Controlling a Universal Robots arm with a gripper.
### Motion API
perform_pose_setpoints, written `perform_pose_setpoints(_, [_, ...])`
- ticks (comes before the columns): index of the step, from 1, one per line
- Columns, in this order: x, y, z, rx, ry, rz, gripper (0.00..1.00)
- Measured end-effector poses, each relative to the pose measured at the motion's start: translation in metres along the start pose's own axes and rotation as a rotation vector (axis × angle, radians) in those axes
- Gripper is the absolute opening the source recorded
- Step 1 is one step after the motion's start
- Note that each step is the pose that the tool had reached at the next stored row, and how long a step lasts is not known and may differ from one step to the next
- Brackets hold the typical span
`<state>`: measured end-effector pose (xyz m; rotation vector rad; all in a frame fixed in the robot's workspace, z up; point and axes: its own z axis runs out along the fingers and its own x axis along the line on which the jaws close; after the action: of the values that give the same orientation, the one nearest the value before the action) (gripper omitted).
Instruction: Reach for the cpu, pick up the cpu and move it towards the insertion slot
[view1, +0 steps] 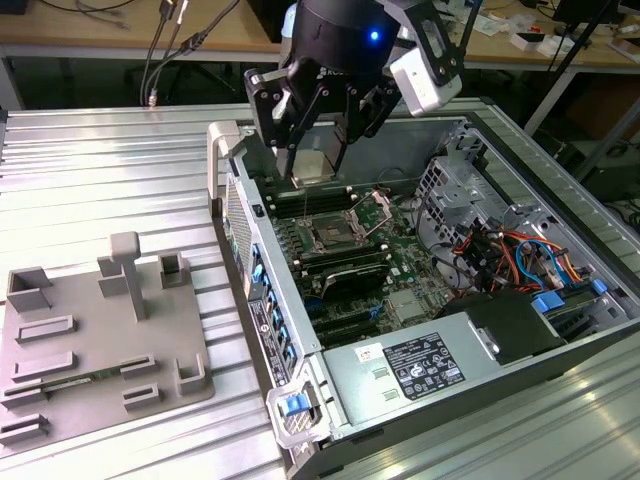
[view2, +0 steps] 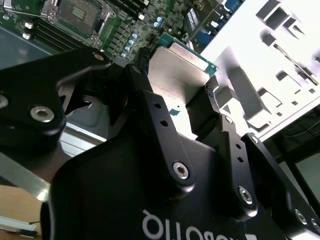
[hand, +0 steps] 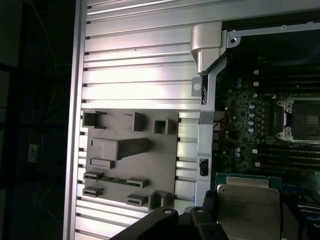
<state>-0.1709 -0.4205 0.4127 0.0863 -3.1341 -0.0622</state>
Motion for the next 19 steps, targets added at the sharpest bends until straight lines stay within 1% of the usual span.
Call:
perform_pose_setpoints(5, [-0.0101, -0.0005, 0.0005, -0.0001, -0.0001, 0.000, 0.55])
perform_pose_setpoints(10, [-0.0268, -0.0014, 0.0011, 0.0000, -0.0001, 0.000, 0.55])
perform_pose_setpoints(12, [-0.0355, -0.0019, 0.0014, 0.0000, 0.0000, 0.000, 0.55])
perform_pose_setpoints(15, [-0.0446, -0.0024, 0.0021, -0.0002, -0.0001, 0.000, 0.55])
perform_pose_setpoints(19, [-0.0508, -0.0028, 0.0024, 0.0001, 0.0001, 0.000, 0.55])
